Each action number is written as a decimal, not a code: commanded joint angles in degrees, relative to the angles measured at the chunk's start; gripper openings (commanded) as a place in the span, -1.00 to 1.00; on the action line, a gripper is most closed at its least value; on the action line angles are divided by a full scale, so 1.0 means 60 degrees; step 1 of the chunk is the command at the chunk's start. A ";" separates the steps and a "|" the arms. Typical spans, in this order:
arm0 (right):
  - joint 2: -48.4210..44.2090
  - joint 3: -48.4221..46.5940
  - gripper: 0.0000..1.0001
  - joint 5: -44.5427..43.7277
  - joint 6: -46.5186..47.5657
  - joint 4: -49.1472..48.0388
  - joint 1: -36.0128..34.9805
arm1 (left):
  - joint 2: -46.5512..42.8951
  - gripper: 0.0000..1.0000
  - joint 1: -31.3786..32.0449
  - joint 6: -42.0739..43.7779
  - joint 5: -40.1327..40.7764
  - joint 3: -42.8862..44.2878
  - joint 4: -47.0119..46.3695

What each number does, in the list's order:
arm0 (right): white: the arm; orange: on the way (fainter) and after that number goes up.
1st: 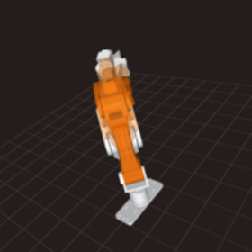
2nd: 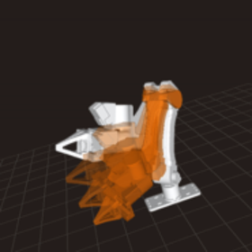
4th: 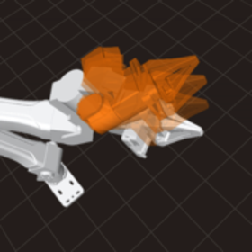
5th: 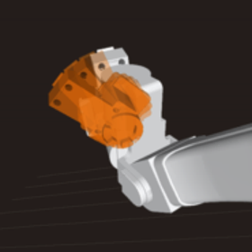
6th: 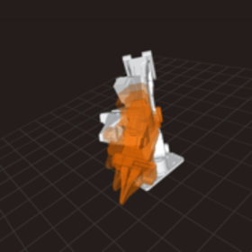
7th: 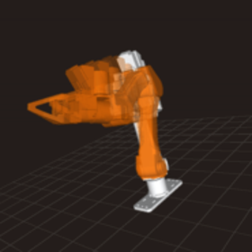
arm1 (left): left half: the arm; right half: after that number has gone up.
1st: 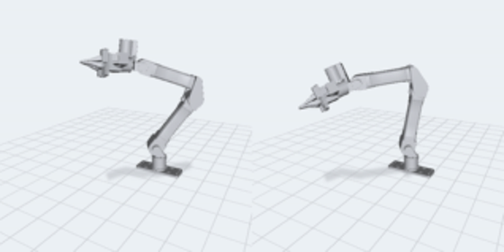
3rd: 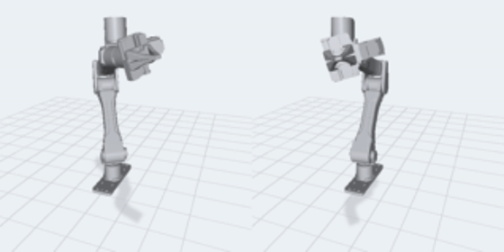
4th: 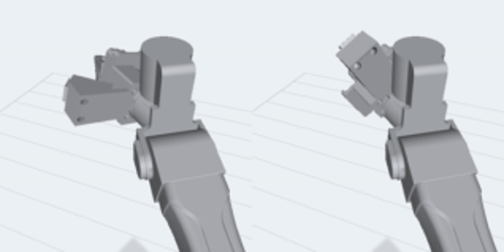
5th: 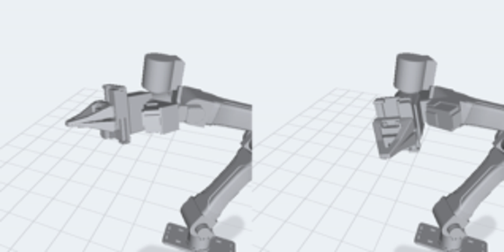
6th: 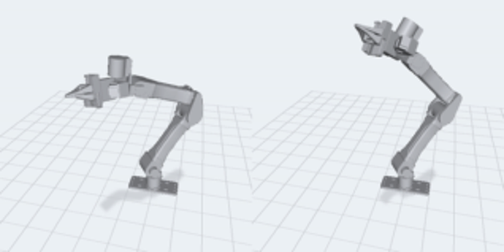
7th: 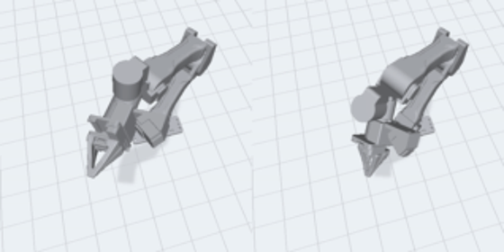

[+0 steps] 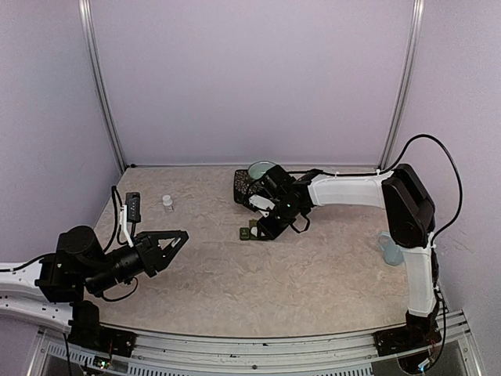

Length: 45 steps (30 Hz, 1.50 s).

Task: Sort the pills into containers
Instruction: Pour the pill into the compartment of the pill container.

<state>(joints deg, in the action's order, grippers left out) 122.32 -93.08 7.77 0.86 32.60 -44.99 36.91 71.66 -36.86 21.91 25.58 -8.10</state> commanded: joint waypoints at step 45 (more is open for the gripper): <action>0.1056 -0.2550 -0.64 -0.0379 -0.0327 0.2993 -0.0204 | -0.0526 -0.45 0.0023 -0.0135 0.0212 -0.0455 -0.0146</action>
<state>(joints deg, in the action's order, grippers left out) 127.11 -105.78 5.91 -0.54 47.83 -45.23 34.89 71.66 -37.54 22.59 23.16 -8.10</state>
